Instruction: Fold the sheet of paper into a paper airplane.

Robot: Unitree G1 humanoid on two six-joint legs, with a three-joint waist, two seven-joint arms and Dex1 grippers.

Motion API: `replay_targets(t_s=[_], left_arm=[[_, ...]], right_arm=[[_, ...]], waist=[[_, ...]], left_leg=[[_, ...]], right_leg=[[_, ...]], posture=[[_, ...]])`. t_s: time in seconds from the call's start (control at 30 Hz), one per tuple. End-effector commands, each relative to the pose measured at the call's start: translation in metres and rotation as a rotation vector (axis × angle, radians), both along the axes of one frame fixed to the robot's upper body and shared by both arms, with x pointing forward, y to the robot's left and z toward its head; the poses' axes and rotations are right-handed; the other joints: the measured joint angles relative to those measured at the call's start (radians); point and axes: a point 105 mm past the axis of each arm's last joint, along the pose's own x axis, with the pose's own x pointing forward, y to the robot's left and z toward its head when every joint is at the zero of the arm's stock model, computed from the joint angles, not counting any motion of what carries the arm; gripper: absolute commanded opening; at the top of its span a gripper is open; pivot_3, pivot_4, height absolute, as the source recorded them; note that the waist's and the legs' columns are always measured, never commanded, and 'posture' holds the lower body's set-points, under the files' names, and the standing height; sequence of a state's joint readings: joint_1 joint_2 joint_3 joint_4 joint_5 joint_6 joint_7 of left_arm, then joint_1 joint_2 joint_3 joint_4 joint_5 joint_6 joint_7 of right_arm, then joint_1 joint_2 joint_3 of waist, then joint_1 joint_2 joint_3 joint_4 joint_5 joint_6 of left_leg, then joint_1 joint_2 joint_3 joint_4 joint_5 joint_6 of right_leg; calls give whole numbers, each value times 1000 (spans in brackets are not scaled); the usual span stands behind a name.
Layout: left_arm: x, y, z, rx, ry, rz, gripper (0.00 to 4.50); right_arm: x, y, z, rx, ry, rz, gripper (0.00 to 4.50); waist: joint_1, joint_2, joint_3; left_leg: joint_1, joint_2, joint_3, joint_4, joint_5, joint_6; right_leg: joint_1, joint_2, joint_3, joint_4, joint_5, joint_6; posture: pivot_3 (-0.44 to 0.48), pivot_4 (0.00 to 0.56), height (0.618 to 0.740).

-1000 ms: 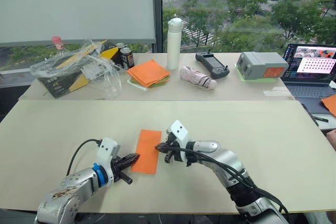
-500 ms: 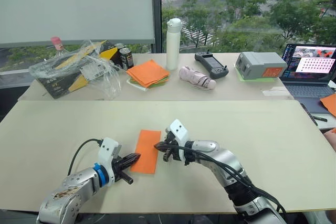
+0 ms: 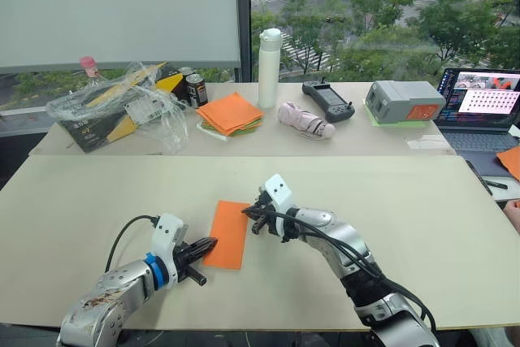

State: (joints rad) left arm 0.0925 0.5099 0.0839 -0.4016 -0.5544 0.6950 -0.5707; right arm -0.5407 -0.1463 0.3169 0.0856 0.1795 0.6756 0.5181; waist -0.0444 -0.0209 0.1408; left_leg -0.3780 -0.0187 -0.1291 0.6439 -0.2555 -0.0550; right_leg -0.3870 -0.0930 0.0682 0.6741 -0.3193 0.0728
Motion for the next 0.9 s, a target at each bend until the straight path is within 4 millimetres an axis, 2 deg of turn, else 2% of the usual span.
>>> replay_targets(t_s=[0.03, 0.4, 0.9], left_arm=[[-2, -2, 2, -4, -10, -7, 35], [-2, -3, 2, -8, -11, -6, 35], [-2, -3, 2, -5, -9, -3, 35]], right_arm=[[7, -9, -6, -31, 3, -51, 25], [10, -4, -4, -10, -1, -66, 25], [-23, 1, -11, -23, 81, 120, 25]], waist=[[0, 0, 0], [-1, 0, 0], [-1, 0, 0]], left_leg=[[0, 0, 0, 0, 0, 0], [0, 0, 0, 0, 0, 0], [0, 0, 0, 0, 0, 0]], right_leg=[[0, 0, 0, 0, 0, 0], [0, 0, 0, 0, 0, 0], [0, 0, 0, 0, 0, 0]], posture=[[0, 150, 740], [0, 150, 740], [0, 150, 740]])
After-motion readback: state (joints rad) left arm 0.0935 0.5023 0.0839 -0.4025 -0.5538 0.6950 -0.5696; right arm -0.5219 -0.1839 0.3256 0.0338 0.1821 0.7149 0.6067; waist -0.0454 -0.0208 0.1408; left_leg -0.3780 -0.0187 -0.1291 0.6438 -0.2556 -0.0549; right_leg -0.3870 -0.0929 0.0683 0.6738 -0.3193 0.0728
